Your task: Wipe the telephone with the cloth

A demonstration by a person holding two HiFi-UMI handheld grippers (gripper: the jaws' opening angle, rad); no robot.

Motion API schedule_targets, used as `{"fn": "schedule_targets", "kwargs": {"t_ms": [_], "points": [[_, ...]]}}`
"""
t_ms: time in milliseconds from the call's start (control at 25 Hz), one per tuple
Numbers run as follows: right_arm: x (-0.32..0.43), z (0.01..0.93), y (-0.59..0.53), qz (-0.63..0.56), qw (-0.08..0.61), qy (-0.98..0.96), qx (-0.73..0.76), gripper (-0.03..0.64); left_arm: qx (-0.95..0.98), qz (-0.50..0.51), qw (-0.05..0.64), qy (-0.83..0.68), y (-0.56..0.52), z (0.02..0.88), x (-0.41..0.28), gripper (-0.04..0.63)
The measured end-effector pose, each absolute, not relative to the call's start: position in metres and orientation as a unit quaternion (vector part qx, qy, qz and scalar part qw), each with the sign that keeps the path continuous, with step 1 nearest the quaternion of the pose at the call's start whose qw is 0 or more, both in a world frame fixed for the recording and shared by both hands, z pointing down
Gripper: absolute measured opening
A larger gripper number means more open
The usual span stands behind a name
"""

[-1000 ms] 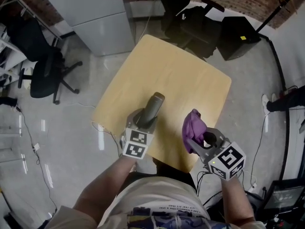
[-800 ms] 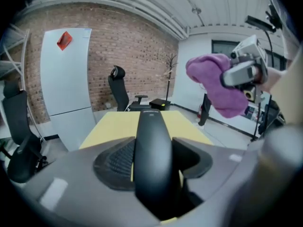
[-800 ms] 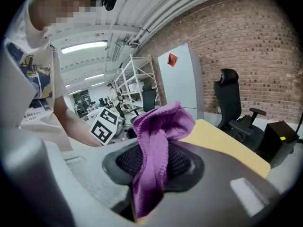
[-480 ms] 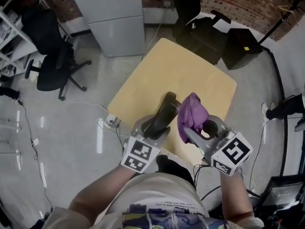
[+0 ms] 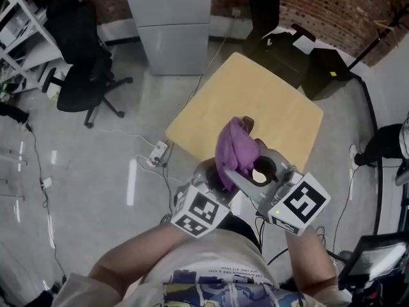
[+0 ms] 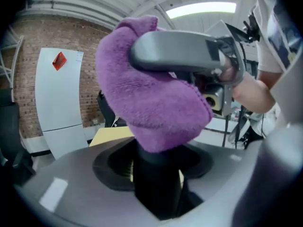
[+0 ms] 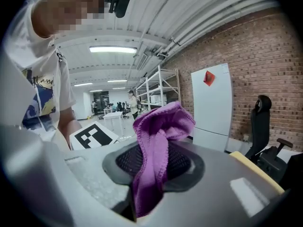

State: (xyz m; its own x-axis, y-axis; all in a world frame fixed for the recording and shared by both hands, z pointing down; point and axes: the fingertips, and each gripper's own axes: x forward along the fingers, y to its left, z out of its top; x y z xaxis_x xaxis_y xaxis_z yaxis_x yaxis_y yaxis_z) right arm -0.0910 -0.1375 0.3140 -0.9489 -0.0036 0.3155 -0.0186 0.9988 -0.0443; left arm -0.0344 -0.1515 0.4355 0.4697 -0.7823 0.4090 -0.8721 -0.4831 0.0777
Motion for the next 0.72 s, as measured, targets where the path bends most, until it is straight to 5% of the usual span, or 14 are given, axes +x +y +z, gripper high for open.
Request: {"fn": "schedule_targets", "kwargs": {"t_ms": [720], "points": [[-0.095, 0.321, -0.132, -0.034, 0.200, -0.977, 0.070, 0.107, 0.867, 0.123, 0.115, -0.470, -0.102, 0.409, -0.051, 0.256]]}}
